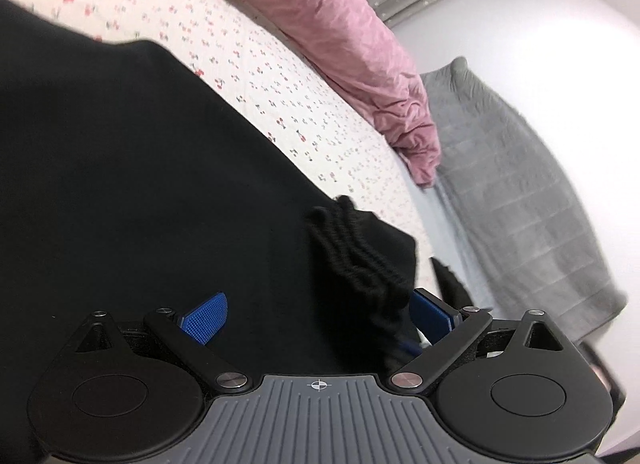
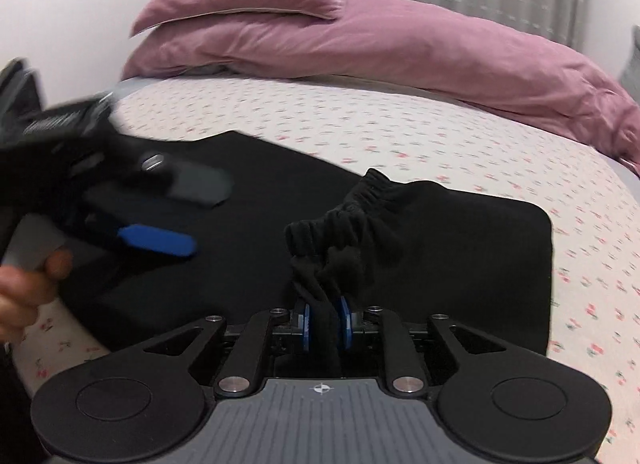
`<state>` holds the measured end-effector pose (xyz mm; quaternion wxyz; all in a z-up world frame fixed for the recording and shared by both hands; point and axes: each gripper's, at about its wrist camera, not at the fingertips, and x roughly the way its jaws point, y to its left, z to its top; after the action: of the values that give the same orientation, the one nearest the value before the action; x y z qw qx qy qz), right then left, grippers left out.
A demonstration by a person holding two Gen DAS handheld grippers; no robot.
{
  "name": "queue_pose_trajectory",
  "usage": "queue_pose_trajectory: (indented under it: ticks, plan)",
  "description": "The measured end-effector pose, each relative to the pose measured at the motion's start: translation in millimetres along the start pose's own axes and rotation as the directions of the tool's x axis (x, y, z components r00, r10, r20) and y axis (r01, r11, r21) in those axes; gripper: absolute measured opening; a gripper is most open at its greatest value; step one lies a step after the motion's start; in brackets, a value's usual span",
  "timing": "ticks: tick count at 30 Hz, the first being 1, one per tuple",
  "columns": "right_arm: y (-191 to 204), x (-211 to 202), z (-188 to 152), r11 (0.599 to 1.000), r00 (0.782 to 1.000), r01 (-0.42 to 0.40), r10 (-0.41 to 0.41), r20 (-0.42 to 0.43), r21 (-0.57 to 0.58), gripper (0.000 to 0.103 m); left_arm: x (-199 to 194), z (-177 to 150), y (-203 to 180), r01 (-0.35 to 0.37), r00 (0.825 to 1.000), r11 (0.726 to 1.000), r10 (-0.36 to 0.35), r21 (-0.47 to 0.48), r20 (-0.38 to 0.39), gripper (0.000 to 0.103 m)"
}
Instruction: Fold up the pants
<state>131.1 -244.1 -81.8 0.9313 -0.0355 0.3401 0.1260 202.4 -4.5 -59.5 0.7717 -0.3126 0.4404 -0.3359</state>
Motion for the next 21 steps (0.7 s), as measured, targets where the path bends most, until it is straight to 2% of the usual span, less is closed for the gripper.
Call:
queue_pose_trajectory:
  ticks: [2, 3, 5, 10, 14, 16, 17, 18, 21]
  plan:
    - [2, -4, -2, 0.999, 0.999, -0.048, 0.048, -0.005, -0.013, 0.041, 4, 1, 1, 0.011, 1.0, 1.0, -0.011, -0.014, -0.008, 0.096]
    - [2, -7, -3, 0.997, 0.997, -0.076, 0.076, -0.005, -0.011, 0.045, 6, 1, 0, 0.014, 1.0, 1.0, -0.014, -0.014, -0.013, 0.095]
    - [1, -11, -2, 0.996, 0.996, -0.094, 0.094, 0.008, -0.012, 0.044, 9, 1, -2, 0.021, 1.0, 1.0, -0.021, -0.013, -0.024, 0.094]
    - [4, -16, -8, 0.997, 1.0, 0.004, -0.001, 0.03, -0.079, 0.048, 22, 2, -5, 0.051, 0.996, 0.998, -0.052, -0.021, -0.068, 0.085]
    - [16, -5, -14, 0.98, 0.997, 0.077, -0.073, 0.028, -0.184, 0.049, 26, 2, -7, 0.05, 0.996, 0.999, -0.051, -0.018, -0.072, 0.084]
    - [25, 6, -16, 0.964, 0.993, 0.116, -0.114, 0.025, -0.239, 0.038, 27, 3, -8, 0.044, 0.997, 0.999, -0.046, -0.023, -0.07, 0.085]
    - [26, 5, -17, 0.958, 0.991, 0.137, -0.133, 0.031, -0.252, 0.022, 28, 3, -7, 0.04, 0.997, 0.999, -0.042, -0.031, -0.067, 0.086]
    - [24, 3, -16, 0.959, 0.99, 0.139, -0.135, 0.032, -0.247, 0.015, 29, 4, -5, 0.038, 0.997, 0.998, -0.04, -0.042, -0.065, 0.086]
    - [7, -13, -9, 0.986, 0.995, 0.09, -0.084, 0.047, -0.137, 0.01, 32, 7, -2, 0.04, 0.997, 0.996, -0.045, -0.078, -0.067, 0.088]
